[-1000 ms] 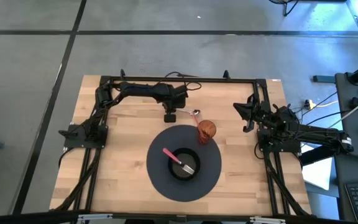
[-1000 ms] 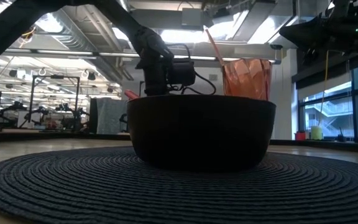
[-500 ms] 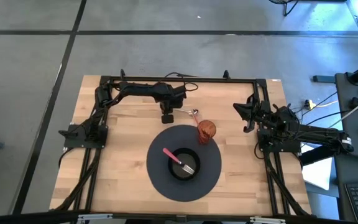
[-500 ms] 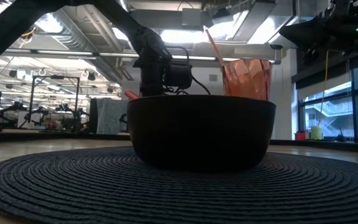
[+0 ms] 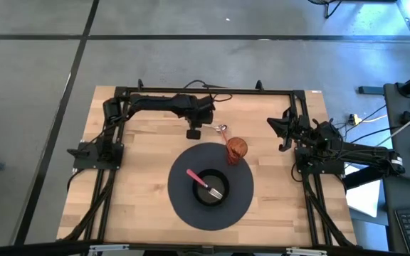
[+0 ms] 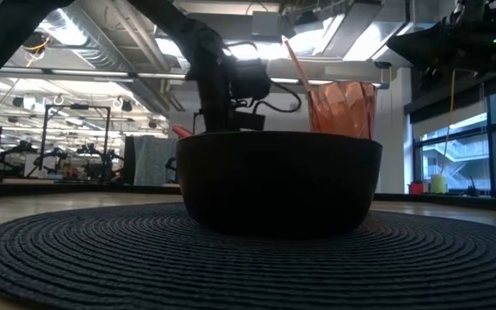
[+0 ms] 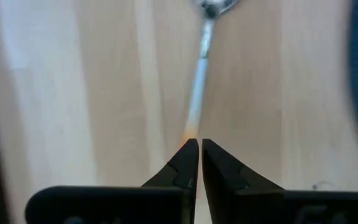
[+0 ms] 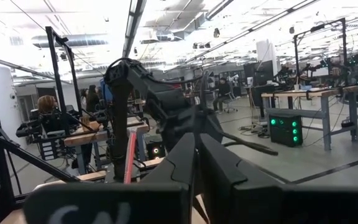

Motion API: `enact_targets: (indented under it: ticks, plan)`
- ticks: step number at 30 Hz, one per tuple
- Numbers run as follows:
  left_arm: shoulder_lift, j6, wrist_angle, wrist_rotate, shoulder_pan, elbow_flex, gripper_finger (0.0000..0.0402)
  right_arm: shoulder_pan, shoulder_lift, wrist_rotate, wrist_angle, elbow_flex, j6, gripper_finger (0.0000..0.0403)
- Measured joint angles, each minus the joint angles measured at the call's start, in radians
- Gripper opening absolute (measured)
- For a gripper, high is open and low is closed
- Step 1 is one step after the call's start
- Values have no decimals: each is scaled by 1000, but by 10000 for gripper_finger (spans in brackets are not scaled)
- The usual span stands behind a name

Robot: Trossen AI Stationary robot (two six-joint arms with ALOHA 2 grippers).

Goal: Pick & Place Utensil
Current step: Put the orange spoon into the black bowl on the blue mat

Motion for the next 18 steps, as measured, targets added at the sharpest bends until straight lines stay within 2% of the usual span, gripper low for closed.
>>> enact_targets:
  ticks: [6,10,13,15,18]
  plan:
    - [-1,14,34,-83,-25,0,4,0,0,0,10,0,4,23]
    - [-2,70,51,-42,-36,0,4,0,0,0,9,0,3,23]
    - [-2,90,55,-49,-44,1,11,0,0,0,9,0,4,23]
    - [-2,94,57,-9,-43,1,21,0,0,0,10,0,3,23]
    - [-2,98,85,110,-26,1,45,0,0,0,20,0,3,23]
